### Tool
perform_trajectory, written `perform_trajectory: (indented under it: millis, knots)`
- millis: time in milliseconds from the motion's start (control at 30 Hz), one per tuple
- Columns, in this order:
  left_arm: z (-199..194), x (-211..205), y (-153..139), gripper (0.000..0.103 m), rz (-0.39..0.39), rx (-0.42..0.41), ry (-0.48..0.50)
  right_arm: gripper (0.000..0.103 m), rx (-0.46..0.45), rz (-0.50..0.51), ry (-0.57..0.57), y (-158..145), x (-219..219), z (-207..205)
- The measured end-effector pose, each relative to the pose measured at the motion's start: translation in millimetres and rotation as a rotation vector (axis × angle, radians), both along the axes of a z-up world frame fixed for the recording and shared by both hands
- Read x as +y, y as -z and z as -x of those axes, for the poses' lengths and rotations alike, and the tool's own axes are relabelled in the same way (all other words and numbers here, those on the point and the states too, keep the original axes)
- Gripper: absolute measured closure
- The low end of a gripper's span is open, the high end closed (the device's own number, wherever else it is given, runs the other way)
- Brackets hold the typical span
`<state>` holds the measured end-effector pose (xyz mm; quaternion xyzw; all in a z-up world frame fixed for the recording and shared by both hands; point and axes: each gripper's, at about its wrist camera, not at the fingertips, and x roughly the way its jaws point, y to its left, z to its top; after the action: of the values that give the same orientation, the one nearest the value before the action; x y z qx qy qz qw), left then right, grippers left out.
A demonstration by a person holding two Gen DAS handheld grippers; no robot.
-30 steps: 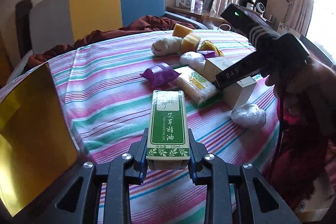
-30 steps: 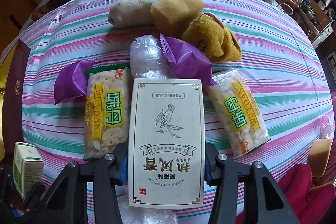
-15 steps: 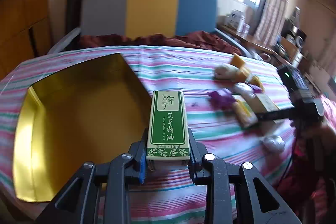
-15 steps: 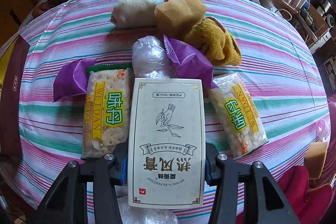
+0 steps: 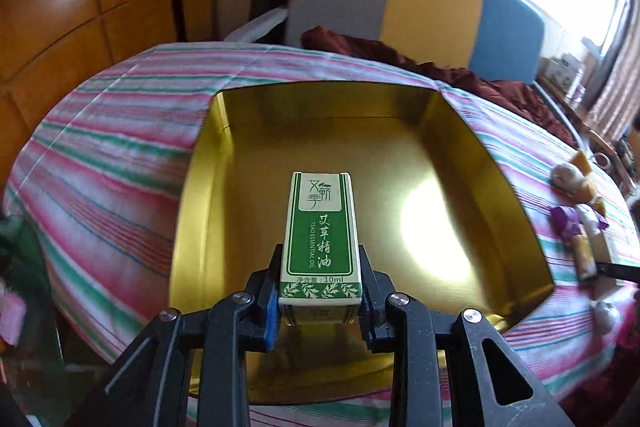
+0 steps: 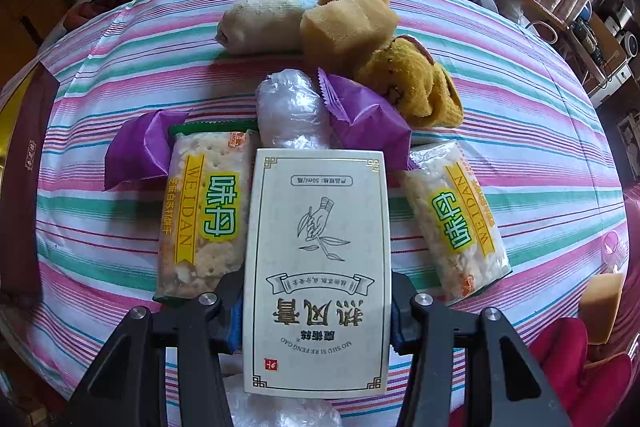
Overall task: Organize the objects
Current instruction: 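Carry the green box into the gold tray and open the left tool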
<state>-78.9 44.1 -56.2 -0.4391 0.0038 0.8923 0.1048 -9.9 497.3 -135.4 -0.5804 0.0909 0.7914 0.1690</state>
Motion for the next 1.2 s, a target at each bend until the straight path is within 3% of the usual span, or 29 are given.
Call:
perform_trajectory:
  millis: [267,367,533,600,633,800,933,1200]
  knots:
    - [12,-13,29,0.072,0.079,-0.065,-0.088,0.051,0.0,0.0,0.001,-1,-5,-1]
    - [9,-10,33,0.072,0.126,-0.04,-0.087,0.051,0.0,-0.001,0.001,4,-1,-2]
    - [4,-7,35,0.068,0.134,-0.028,-0.076,0.051,0.0,-0.002,0.002,5,-1,0]
    - [3,-7,32,0.054,0.134,-0.012,-0.069,0.051,0.0,-0.001,0.002,4,1,1]
    - [3,-7,28,0.053,0.14,0.003,-0.067,0.051,0.0,0.0,0.002,4,1,1]
    - [-11,-9,10,0.052,0.151,0.069,-0.062,0.051,-0.002,0.0,0.003,0,-2,2]
    - [-19,-25,-9,0.052,0.159,0.131,-0.12,0.051,-0.001,0.004,0.011,-8,-8,-5]
    - [-25,-73,-22,0.052,0.112,0.159,-0.244,0.051,0.164,0.003,0.077,-54,-1,-37]
